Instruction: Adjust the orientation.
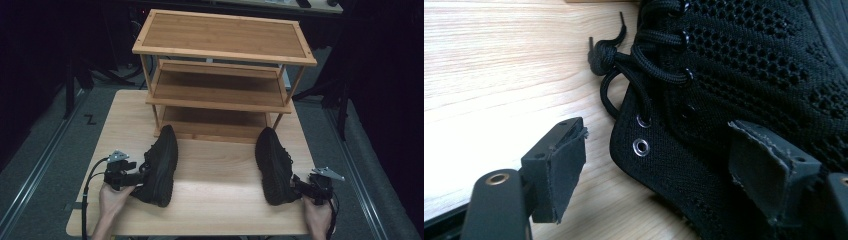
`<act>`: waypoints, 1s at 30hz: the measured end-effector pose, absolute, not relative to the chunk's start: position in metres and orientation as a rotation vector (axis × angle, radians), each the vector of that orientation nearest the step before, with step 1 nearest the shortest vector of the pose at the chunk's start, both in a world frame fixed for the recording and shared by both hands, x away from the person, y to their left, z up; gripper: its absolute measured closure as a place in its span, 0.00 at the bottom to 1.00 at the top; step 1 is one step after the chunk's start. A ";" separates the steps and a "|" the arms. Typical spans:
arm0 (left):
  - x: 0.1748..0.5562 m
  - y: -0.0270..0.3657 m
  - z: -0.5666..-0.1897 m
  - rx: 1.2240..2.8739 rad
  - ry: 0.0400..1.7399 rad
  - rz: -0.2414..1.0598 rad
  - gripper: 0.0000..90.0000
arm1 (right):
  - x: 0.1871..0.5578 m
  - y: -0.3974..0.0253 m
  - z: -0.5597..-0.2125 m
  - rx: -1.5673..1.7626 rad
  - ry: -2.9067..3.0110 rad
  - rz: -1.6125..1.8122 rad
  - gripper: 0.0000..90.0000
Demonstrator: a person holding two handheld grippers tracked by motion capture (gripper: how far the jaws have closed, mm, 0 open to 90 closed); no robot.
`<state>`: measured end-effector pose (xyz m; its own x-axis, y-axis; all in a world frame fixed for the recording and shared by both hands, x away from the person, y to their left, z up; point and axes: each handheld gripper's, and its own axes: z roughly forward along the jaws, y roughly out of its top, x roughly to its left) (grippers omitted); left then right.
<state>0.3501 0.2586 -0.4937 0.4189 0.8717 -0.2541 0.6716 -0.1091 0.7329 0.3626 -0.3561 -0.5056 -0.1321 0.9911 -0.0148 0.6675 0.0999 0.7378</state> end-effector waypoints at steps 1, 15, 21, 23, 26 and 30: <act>0.350 0.258 -0.494 1.849 1.319 0.307 0.26 | 0.363 -0.356 -0.506 1.618 1.860 0.805 0.38; 0.352 0.246 -0.482 1.843 1.268 0.295 0.27 | 0.363 -0.356 -0.506 1.617 1.862 0.805 0.38; 0.352 0.244 -0.477 1.807 1.241 0.281 0.27 | 0.363 -0.356 -0.506 1.616 1.862 0.805 0.38; 0.352 0.243 -0.476 1.807 1.237 0.277 0.27 | 0.363 -0.356 -0.506 1.616 1.862 0.805 0.38; 0.353 0.242 -0.475 1.813 1.231 0.276 0.27 | 0.363 -0.356 -0.506 1.616 1.862 0.804 0.38; 0.355 0.236 -0.471 1.821 1.210 0.268 0.27 | 0.363 -0.356 -0.506 1.616 1.862 0.804 0.38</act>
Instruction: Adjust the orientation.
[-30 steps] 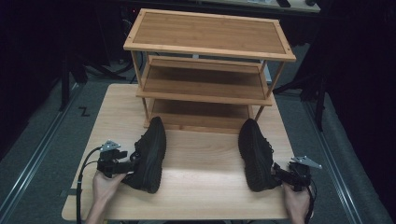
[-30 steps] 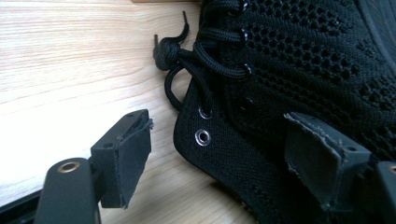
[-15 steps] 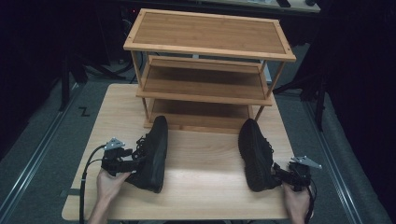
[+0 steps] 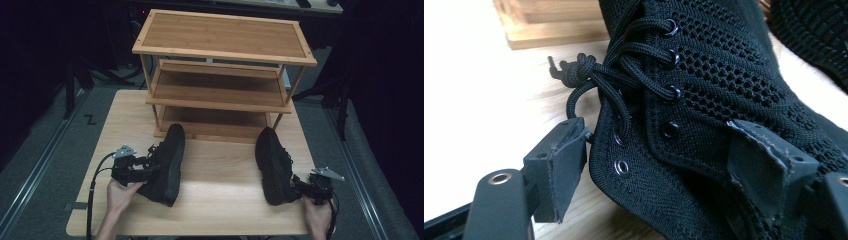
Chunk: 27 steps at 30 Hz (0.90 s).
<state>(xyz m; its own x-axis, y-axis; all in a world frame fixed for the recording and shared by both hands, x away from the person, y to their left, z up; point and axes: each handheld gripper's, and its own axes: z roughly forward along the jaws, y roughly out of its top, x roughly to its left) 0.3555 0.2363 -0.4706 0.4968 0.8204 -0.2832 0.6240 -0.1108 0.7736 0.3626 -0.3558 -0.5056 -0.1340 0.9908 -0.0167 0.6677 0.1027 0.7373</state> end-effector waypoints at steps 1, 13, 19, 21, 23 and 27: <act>0.357 0.234 -0.469 1.824 1.201 0.262 0.27 | 0.363 -0.356 -0.506 1.616 1.862 0.804 0.38; 0.360 0.218 -0.460 1.845 1.164 0.257 0.30 | 0.363 -0.356 -0.506 1.616 1.862 0.805 0.38; 0.362 0.208 -0.456 1.845 1.148 0.250 0.34 | 0.363 -0.356 -0.506 1.617 1.863 0.806 0.38; 0.363 0.204 -0.454 1.853 1.146 0.252 0.35 | 0.363 -0.356 -0.506 1.615 1.864 0.806 0.38; 0.364 0.202 -0.453 1.859 1.144 0.253 0.36 | 0.363 -0.356 -0.505 1.619 1.863 0.807 0.38; 0.368 0.198 -0.452 1.861 1.144 0.244 0.41 | 0.363 -0.356 -0.506 1.616 1.864 0.806 0.38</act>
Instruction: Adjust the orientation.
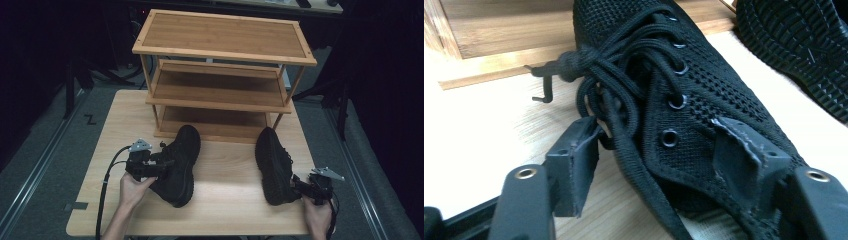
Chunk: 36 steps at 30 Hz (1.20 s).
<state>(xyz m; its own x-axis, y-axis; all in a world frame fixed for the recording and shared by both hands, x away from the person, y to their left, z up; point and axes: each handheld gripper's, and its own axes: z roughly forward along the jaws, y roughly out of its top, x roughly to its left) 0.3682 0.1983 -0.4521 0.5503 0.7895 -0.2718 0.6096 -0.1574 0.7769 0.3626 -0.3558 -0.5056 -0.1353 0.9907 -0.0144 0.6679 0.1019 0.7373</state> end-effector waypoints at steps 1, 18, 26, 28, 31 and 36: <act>0.368 0.198 -0.452 1.861 1.144 0.244 0.42 | 0.363 -0.356 -0.506 1.616 1.864 0.806 0.38; 0.372 0.154 -0.460 1.895 1.108 0.276 0.49 | 0.363 -0.356 -0.506 1.613 1.868 0.809 0.38; 0.370 0.152 -0.459 1.861 1.102 0.284 0.43 | 0.363 -0.356 -0.506 1.613 1.869 0.809 0.38; 0.369 0.152 -0.459 1.859 1.099 0.279 0.43 | 0.363 -0.356 -0.506 1.612 1.869 0.809 0.38; 0.369 0.152 -0.458 1.857 1.097 0.284 0.42 | 0.363 -0.356 -0.505 1.612 1.869 0.809 0.38; 0.362 0.155 -0.453 1.847 1.091 0.305 0.42 | 0.363 -0.355 -0.506 1.613 1.869 0.809 0.38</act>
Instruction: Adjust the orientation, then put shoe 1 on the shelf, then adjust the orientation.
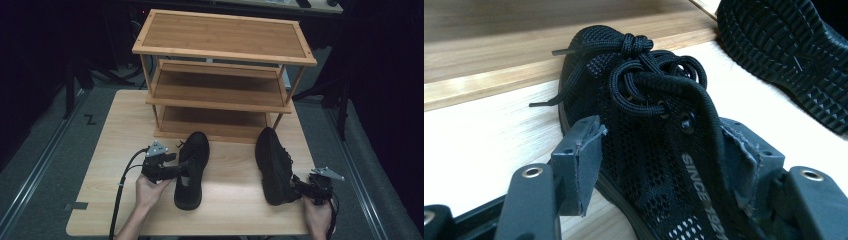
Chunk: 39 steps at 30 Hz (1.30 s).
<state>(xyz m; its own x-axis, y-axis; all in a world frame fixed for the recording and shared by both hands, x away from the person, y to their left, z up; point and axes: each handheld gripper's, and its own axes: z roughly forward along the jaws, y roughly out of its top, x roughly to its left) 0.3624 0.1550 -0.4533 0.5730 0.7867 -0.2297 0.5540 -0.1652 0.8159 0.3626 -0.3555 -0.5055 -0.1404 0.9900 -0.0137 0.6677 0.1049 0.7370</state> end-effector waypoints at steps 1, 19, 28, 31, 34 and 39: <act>0.362 0.155 -0.453 1.847 1.091 0.305 0.42 | 0.363 -0.355 -0.506 1.613 1.869 0.809 0.38; 0.347 0.142 -0.451 1.895 1.205 0.360 0.52 | 0.363 -0.355 -0.505 1.609 1.873 0.810 0.37; 0.346 0.133 -0.455 1.898 1.247 0.320 0.69 | 0.363 -0.355 -0.505 1.608 1.876 0.811 0.37; 0.346 0.131 -0.456 1.896 1.249 0.304 0.74 | 0.363 -0.355 -0.505 1.610 1.874 0.812 0.37; 0.345 0.131 -0.457 1.887 1.250 0.297 0.78 | 0.363 -0.355 -0.505 1.608 1.875 0.811 0.37; 0.343 0.130 -0.459 1.866 1.269 0.299 0.87 | 0.363 -0.355 -0.506 1.606 1.876 0.810 0.37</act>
<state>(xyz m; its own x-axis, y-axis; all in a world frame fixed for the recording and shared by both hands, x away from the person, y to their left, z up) 0.3431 0.1304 -0.4587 0.4593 0.8534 -0.2466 0.6534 -0.1365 0.7446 0.3627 -0.3554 -0.5055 -0.1476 0.9889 -0.0147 0.6672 0.1106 0.7366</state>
